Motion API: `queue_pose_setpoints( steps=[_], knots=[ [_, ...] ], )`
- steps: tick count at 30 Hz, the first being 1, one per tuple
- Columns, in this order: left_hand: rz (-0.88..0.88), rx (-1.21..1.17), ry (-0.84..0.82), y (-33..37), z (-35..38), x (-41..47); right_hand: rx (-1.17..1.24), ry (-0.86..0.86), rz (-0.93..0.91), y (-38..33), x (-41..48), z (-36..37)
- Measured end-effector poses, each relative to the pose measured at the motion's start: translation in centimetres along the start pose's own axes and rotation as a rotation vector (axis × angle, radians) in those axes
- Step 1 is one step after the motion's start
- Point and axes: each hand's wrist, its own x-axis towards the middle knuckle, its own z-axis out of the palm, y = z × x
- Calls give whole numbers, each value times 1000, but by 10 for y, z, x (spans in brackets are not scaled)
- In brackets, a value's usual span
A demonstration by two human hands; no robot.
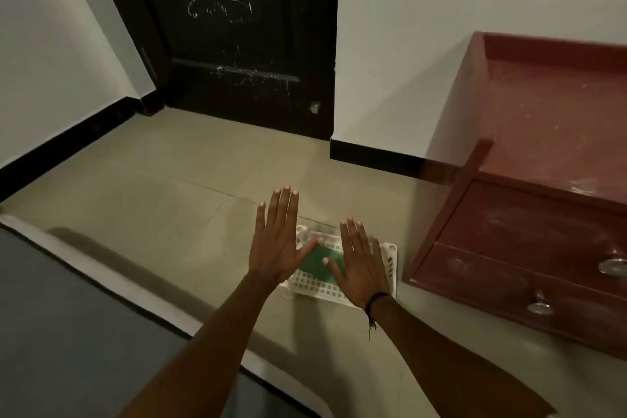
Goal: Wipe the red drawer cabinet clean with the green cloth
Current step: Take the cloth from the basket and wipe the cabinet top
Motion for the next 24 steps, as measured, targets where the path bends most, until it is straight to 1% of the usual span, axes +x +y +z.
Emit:
queue_pose_setpoints(
  steps=[3, 6, 10, 14, 18, 24],
  knots=[
    [-29, 0, -29, -5, 17, -15, -5, -65, 42, 1, -2, 25],
    [0, 38, -113, -19, 30, -29, -28, -126, 57, 3, -7, 49],
    [-15, 26, -123, -31, 31, -29, -80, -230, 45, 7, -4, 65],
    [19, 22, -141, -34, 36, -33, -130, -333, 30, 11, 0, 72],
    [18, 34, -141, -34, 38, -28, -180, -362, 30, 16, 3, 78],
    [40, 22, -144, -37, 43, -30, -190, -370, -11, 17, 5, 89]
  ],
)
